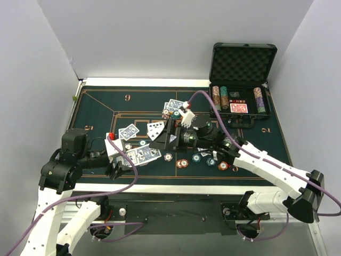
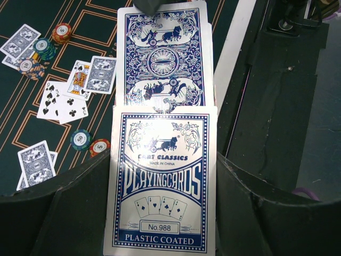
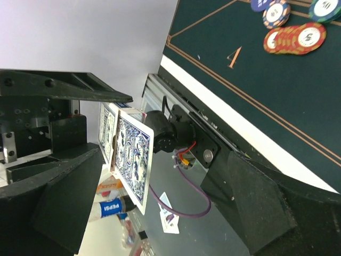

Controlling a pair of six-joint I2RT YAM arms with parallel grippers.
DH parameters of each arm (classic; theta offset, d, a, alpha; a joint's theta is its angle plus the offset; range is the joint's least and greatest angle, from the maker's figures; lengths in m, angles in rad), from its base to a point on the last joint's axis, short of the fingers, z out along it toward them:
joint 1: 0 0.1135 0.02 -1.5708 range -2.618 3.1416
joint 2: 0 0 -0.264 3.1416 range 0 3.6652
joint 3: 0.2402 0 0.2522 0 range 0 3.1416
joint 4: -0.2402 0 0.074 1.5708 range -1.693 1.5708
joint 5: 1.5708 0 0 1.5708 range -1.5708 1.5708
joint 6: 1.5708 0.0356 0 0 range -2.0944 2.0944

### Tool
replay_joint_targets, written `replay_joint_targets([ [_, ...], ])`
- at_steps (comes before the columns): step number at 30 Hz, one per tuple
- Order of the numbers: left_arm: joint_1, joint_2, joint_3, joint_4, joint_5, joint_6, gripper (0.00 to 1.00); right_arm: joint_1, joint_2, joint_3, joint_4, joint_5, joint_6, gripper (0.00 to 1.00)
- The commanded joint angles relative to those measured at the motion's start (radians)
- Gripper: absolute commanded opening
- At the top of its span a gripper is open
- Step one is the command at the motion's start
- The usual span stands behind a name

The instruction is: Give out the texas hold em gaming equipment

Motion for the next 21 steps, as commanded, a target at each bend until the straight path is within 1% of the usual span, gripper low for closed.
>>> replay_joint_targets([
  [1,0.004,0.005,0.027,0.027,0.044,-0.013,0.29,0.055,0.046,0.045,0.059,0.020,0.020,0.94],
  [8,0.005,0.010,0.030,0.040,0.042,-0.019,0.29,0.082,0.077,0.039,0.070,0.025,0.037,0.83],
  [12,0.005,0.010,0.033,0.049,0.044,-0.022,0.29,0.081,0.062,0.035,0.047,0.041,0.034,0.72],
  [13,0.005,0.011,0.034,0.050,0.047,-0.023,0.29,0.079,0.057,0.035,0.043,0.042,0.035,0.66],
  [15,0.005,0.011,0.036,0.052,0.045,-0.023,0.29,0.079,0.056,0.033,0.031,0.043,0.035,0.57],
  [17,0.005,0.011,0.036,0.052,0.045,-0.022,0.29,0.078,0.051,0.033,0.028,0.043,0.038,0.51],
  [21,0.005,0.005,0.034,0.052,0.042,-0.020,0.29,0.073,0.034,0.025,0.028,0.054,0.035,0.46],
])
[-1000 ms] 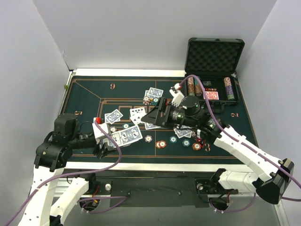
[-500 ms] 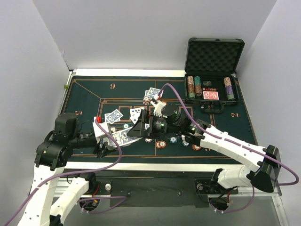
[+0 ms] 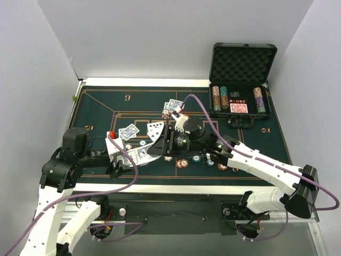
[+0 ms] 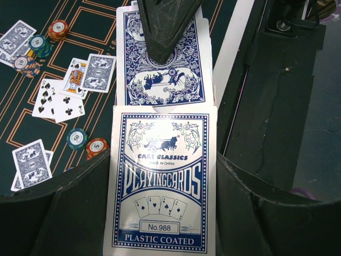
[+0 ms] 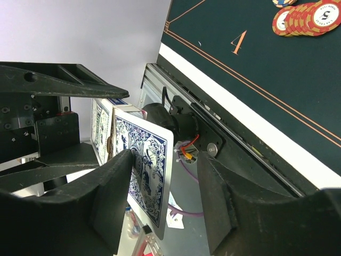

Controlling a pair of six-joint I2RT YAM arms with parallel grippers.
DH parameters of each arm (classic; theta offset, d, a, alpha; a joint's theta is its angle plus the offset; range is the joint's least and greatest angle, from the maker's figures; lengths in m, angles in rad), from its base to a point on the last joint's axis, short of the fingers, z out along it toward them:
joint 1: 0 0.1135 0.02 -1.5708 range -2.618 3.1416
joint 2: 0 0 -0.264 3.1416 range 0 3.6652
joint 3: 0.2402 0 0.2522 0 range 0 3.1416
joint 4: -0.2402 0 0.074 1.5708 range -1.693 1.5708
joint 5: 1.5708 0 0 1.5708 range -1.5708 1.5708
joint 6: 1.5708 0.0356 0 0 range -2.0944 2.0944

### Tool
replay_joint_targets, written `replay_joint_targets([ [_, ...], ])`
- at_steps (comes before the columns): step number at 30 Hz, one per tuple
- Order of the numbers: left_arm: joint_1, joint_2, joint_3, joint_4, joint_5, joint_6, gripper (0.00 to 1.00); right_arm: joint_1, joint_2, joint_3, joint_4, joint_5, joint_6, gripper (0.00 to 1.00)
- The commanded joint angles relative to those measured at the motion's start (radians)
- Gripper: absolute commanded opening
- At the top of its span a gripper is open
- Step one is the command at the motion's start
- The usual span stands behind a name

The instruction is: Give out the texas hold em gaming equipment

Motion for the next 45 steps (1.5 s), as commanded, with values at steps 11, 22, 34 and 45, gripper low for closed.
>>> replay_joint_targets([
  [11,0.004,-0.008,0.031,0.052,0.038,-0.011,0.29,-0.048,-0.103,0.017,-0.053,0.035,-0.014,0.32],
  [22,0.005,-0.011,0.024,0.056,0.040,-0.009,0.29,-0.076,-0.144,0.003,-0.059,0.020,0.004,0.12],
  [34,0.005,-0.012,0.020,0.055,0.038,-0.006,0.29,-0.211,-0.235,-0.014,-0.116,-0.020,-0.019,0.11],
  [45,0.005,-0.009,0.027,0.052,0.037,-0.008,0.29,-0.412,-0.196,-0.089,-0.113,-0.075,-0.051,0.00],
])
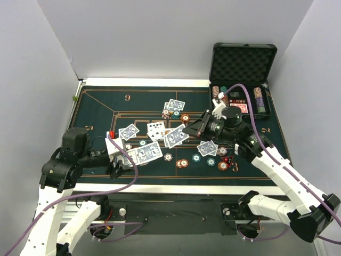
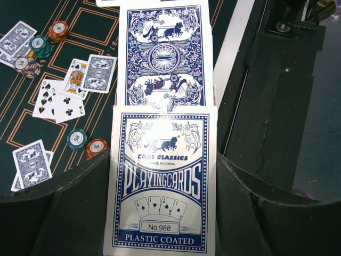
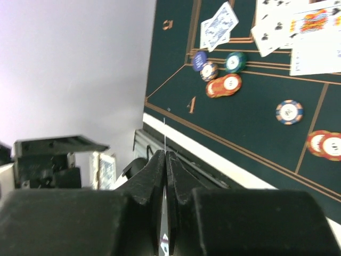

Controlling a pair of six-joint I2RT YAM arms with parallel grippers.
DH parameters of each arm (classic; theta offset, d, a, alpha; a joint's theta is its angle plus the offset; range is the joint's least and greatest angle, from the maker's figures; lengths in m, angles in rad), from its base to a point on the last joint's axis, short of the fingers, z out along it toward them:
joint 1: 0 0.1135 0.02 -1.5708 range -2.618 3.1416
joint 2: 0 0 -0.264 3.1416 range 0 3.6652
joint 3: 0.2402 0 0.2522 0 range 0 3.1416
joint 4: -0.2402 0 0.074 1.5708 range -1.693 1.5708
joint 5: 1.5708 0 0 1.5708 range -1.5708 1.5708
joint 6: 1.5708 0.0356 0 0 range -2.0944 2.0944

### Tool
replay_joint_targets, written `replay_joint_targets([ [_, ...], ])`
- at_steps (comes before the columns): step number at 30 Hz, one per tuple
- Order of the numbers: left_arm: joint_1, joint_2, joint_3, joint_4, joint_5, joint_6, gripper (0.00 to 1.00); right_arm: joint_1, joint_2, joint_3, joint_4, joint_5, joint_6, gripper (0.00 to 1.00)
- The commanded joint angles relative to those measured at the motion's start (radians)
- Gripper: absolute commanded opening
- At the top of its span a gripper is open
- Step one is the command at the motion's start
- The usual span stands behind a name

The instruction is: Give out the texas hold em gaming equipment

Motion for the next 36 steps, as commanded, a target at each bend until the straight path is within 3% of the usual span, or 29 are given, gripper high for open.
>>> replay_joint_targets([
  [1,0.004,-0.006,0.027,0.050,0.036,-0.003,0.29,-0.080,0.061,-0.071,0.039,-0.046,-0.024,0.00],
  [8,0.005,-0.008,0.030,0.045,0.027,0.000,0.29,-0.119,0.331,-0.160,0.266,-0.057,-0.010,0.00],
  [15,0.005,0.000,0.033,0.047,0.033,-0.001,0.29,-0.158,0.574,-0.114,0.394,-0.040,-0.039,0.00],
  [22,0.005,-0.002,0.002,0.053,0.036,0.002,0.29,-0.162,0.732,-0.014,0.323,0.049,-0.144,0.00],
  [32,0.005,0.027,-0.131,0.083,0.039,0.117,0.29,-0.141,0.764,0.024,0.147,0.199,-0.242,0.00],
  [34,0.005,0.050,-0.162,0.087,0.053,0.164,0.29,-0.138,0.752,0.032,0.090,0.233,-0.262,0.05],
  [36,0.004,0.064,-0.193,0.080,0.075,0.233,0.29,-0.138,0.734,0.033,0.075,0.239,-0.265,0.17],
])
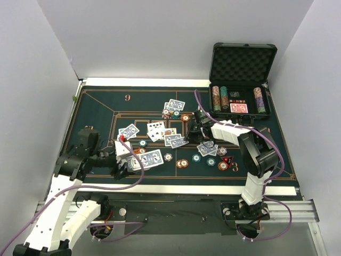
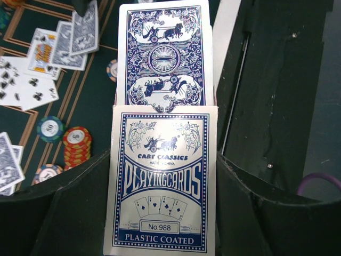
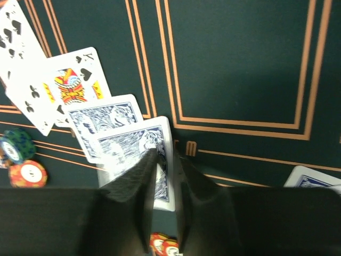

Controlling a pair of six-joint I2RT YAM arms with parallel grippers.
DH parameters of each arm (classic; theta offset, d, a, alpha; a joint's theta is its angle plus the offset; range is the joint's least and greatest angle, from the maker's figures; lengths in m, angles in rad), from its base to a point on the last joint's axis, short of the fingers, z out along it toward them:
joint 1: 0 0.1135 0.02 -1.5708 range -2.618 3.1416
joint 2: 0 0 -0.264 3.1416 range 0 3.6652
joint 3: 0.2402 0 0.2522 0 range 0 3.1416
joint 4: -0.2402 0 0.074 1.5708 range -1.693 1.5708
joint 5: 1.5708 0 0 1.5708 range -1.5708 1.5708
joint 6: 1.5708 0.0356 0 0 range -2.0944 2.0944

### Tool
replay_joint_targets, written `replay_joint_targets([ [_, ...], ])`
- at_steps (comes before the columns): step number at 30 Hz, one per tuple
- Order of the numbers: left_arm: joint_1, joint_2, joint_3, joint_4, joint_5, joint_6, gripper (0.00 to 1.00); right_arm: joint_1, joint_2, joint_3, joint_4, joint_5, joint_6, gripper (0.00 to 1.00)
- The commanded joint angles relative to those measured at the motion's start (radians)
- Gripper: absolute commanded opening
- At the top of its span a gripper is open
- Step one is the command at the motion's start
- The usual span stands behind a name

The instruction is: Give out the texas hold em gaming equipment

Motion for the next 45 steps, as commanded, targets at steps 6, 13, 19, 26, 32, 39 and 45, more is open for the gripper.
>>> replay_joint_targets([
  [6,0.005,0.015,-0.161,0.197,0.083,0.179,0.30,0.010,-0.144,0.036,-0.161,0.114,-0.057,0.47],
  [13,0.005,0.061,-0.273,0.325,0.100,0.215,0.30,0.013,-0.340,0.008,-0.155,0.073,-0.024,0.52],
  [19,0.004,0.205,-0.273,0.290,0.126,0.370,0.30,0.034,-0.471,-0.030,-0.119,0.002,0.010,0.51],
  [26,0.002,0.250,-0.364,0.449,0.157,0.372,0.30,0.122,-0.517,-0.092,-0.131,-0.010,0.025,0.51],
  [32,-0.013,0.270,-0.419,0.558,0.120,0.358,0.31,0.128,-0.529,-0.145,-0.102,-0.019,0.059,0.51],
  [39,-0.022,0.314,-0.442,0.596,0.119,0.389,0.36,0.114,-0.544,-0.147,-0.107,-0.030,0.064,0.50],
  [45,-0.024,0.304,-0.457,0.578,0.145,0.423,0.85,0.103,-0.569,-0.156,-0.131,-0.021,0.058,0.50],
])
